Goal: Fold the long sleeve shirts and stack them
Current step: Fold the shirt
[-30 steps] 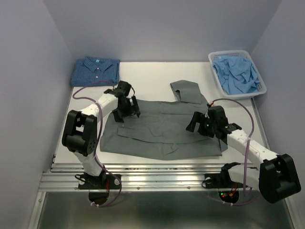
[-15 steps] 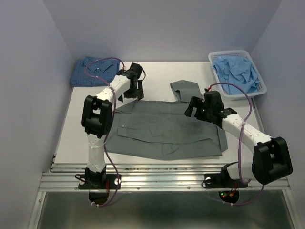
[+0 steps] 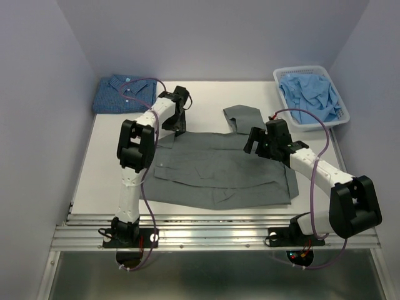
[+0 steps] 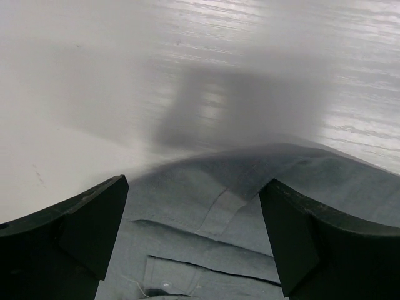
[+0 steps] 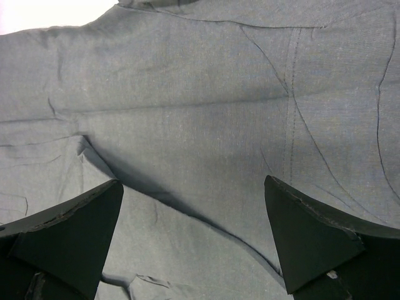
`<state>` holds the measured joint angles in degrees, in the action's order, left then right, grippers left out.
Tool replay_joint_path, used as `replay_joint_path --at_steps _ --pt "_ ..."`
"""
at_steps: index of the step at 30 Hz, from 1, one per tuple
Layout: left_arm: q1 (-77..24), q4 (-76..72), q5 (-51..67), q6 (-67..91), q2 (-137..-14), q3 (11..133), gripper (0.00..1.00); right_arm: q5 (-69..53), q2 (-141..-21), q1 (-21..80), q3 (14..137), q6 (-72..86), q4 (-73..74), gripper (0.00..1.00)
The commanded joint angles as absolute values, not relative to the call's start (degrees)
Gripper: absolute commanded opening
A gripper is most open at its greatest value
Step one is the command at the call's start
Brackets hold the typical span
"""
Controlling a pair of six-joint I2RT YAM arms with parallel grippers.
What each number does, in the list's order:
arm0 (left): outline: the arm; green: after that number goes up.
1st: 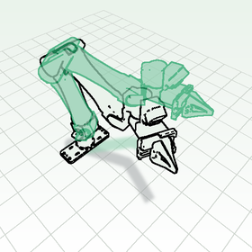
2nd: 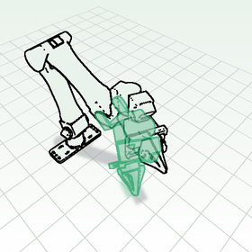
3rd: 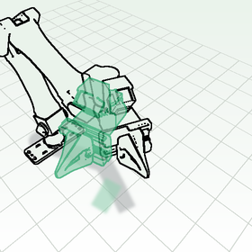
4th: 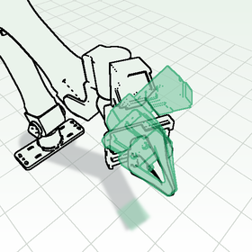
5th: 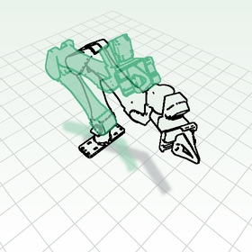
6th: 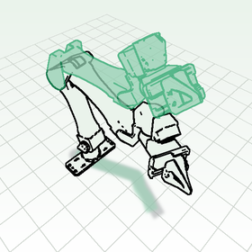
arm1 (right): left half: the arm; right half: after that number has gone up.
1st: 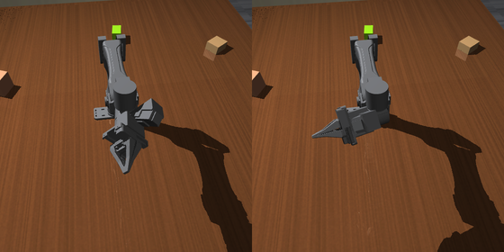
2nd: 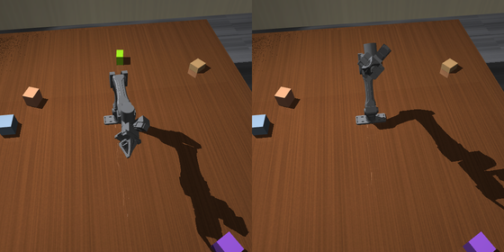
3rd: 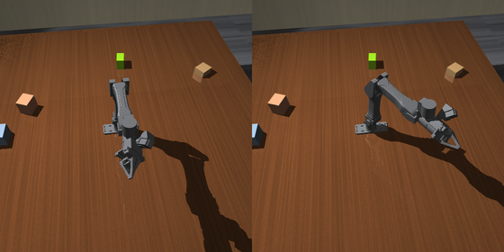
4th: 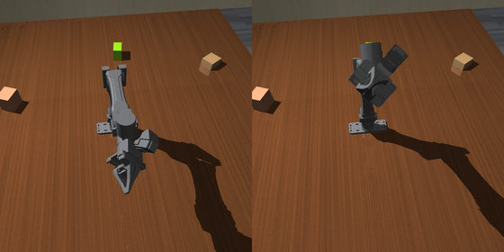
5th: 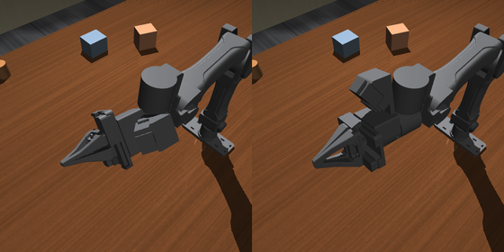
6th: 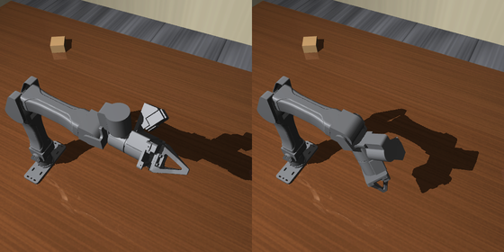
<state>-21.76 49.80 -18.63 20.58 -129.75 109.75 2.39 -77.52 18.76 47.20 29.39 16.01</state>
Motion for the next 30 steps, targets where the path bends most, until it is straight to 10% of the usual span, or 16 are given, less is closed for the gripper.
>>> replay_joint_path --at_steps 1,8,19,30 --pt "-20.0 50.6 -19.8 18.4 -128.5 111.7 0.99 4.8 -76.0 18.5 49.0 28.6 14.6 1.0" --pt "-20.0 47.6 -17.3 15.4 -127.7 110.8 0.91 6.9 -75.8 18.5 49.9 28.0 14.7 1.0" --pt "-19.8 43.1 -9.6 11.4 -127.5 108.2 0.0 13.3 -80.3 16.9 58.0 27.3 14.6 1.0" --pt "-19.5 44.3 -15.6 13.6 -123.6 106.9 0.0 13.2 -100.1 13.1 75.9 20.9 14.8 1.0"
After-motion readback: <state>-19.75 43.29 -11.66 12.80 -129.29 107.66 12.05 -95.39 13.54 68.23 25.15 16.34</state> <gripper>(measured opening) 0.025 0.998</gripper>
